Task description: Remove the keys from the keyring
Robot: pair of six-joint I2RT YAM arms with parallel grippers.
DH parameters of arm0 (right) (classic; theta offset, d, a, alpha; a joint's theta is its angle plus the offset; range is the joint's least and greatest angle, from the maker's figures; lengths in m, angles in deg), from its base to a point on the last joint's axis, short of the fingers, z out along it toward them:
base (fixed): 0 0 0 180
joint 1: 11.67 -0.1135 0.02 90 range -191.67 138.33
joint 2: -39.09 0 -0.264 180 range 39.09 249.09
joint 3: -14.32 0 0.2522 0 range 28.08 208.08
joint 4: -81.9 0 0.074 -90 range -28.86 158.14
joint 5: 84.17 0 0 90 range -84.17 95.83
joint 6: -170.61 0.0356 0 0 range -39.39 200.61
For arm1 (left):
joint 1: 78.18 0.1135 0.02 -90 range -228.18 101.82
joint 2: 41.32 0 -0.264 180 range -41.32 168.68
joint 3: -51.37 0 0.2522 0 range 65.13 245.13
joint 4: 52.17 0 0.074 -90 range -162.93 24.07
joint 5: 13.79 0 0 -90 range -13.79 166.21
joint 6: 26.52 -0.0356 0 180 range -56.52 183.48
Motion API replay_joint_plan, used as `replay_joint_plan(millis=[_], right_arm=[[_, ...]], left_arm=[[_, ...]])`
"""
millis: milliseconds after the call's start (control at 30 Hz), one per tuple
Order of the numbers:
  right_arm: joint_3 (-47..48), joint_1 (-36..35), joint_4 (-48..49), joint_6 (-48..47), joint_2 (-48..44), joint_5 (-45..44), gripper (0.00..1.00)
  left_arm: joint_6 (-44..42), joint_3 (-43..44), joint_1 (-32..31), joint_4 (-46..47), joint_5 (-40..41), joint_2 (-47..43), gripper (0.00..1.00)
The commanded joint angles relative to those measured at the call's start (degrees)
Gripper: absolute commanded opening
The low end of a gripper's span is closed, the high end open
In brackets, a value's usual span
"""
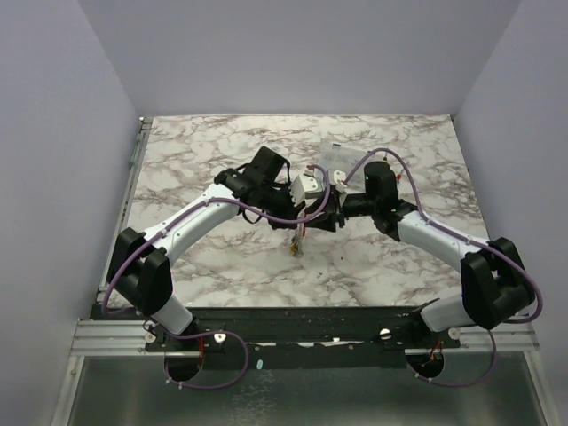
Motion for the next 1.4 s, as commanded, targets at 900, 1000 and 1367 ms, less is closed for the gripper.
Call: replay_joint_plan(millis=[900, 1000, 1367], right_arm=[[-3.00, -3.16, 8.48, -3.01, 2.83, -5.91, 0.38], [-2.48, -3.14, 8.94, -2.79, 3.18, -5.74, 0.37], [-1.31, -3.16, 9.53, -2.60, 3.39, -7.36, 0.33]], left_arm=[[2.71, -0.60, 3.33, 3.37, -5.47, -0.76, 0.00], [2.81, -0.60, 3.33, 3.42, -5.68, -0.74, 0.00], [2.88, -0.86, 3.48, 3.55, -5.83, -0.42, 0.00]])
